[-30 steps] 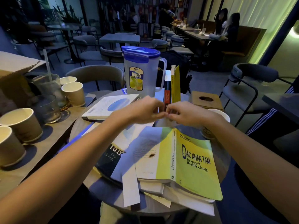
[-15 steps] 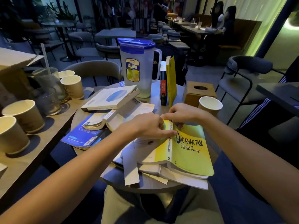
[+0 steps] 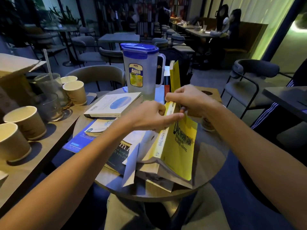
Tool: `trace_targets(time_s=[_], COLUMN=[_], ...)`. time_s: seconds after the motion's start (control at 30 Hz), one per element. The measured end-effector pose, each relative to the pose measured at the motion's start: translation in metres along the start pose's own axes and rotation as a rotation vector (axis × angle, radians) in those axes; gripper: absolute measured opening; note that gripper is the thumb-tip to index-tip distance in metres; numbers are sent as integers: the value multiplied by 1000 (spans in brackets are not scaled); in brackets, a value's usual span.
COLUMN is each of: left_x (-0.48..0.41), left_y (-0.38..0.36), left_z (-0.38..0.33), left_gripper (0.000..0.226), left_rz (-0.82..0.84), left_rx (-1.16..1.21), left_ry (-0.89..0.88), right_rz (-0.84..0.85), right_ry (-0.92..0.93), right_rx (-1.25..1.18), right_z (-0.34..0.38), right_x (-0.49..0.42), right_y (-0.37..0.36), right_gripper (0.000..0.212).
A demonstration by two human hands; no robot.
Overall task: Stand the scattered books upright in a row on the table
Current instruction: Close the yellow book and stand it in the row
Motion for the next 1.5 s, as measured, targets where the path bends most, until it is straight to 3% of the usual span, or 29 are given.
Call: trace_targets(time_s=[0.07, 0.2, 0.33, 0.57, 0.67, 0.93, 1.07, 1.2, 1.4, 1.5], left_x=[0, -1, -1, 6, 7, 10, 3, -5, -15, -21], left_y=[6, 19, 36, 65, 72, 81, 70, 59, 52, 61], left_z=[-3, -16, -24, -11, -2, 15, 22, 28, 35, 34], left_gripper=[55, 52, 32, 38, 49, 54, 40, 27, 23, 28], left_rz=[37, 10, -124, -390, -370, -288, -193, -118, -149, -210], left_rx=[119, 171, 220, 325, 387, 495, 553, 684, 722, 713], left_ry=[17, -37, -111, -96, -34, 82, 120, 151, 177, 147], right_rz=[-29, -131, -215, -157, -49, 42, -7, 106, -33, -30], right_ry=[26, 82, 212, 327, 282, 126, 100, -18, 71, 58], right_rx=[12, 52, 75, 102, 91, 103, 269, 279, 219, -79], right_z=[14, 40, 71, 74, 48, 12, 10, -6, 3, 4], right_x=[0, 1, 4, 2, -8, -26, -27, -23, -25, -32], right_y=[11, 28, 44, 44, 30, 8, 22, 17, 29, 33], right_gripper=[32, 42, 49, 38, 29, 39, 61, 68, 52, 36])
Point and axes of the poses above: each hand's wrist, its own x-axis away from the middle knuckle, its own y-axis out of the back of the hand, z = x × y, the point moved 9 cm from there along -x, towards the middle knuckle, and after that the axes turned 2 degrees about -z, right-handed, at the moved point
